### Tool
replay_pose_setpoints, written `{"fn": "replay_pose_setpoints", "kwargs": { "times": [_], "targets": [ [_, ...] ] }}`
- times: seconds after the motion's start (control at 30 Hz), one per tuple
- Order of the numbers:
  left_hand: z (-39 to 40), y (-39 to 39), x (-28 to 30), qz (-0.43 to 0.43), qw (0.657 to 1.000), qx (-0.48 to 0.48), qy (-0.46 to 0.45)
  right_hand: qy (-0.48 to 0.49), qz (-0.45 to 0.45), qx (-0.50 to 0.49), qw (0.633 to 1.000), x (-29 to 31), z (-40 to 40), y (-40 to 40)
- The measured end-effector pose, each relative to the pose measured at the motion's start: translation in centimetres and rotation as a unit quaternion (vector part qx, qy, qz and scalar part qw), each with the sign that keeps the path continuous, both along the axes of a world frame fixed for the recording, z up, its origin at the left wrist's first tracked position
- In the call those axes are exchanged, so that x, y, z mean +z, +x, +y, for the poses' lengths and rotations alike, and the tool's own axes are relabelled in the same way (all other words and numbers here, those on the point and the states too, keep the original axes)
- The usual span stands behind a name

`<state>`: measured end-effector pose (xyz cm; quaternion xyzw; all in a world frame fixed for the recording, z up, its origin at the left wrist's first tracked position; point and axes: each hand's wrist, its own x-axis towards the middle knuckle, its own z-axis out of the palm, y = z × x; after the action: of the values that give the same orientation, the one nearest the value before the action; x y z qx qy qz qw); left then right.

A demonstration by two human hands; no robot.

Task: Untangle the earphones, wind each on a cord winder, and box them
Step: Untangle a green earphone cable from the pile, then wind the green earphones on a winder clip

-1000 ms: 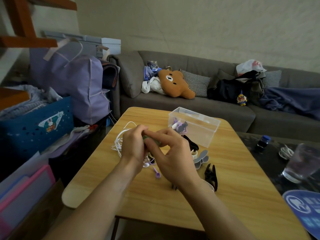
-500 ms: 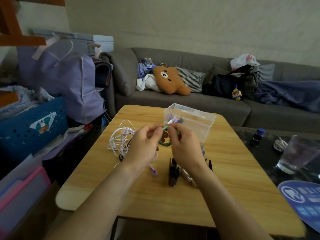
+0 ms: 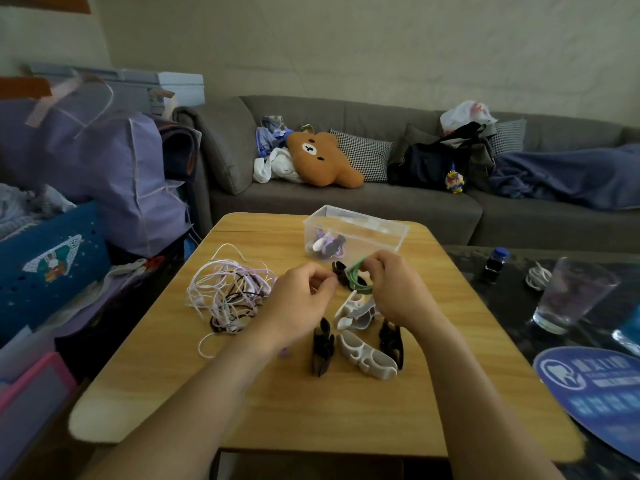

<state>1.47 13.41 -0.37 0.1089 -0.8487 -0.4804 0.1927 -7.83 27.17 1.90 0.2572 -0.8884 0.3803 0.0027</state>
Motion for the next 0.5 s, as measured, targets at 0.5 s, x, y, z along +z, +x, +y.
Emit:
{"fn": "replay_pose_setpoints", "kwargs": {
  "times": [0.5],
  "targets": [
    [3.4,-9.2,-2.5,-0.176,0.884,-0.051,-0.43,-0.32,-0.283,-0.157,0.89,-1.8,-0.4,-2.7]
  ]
}}
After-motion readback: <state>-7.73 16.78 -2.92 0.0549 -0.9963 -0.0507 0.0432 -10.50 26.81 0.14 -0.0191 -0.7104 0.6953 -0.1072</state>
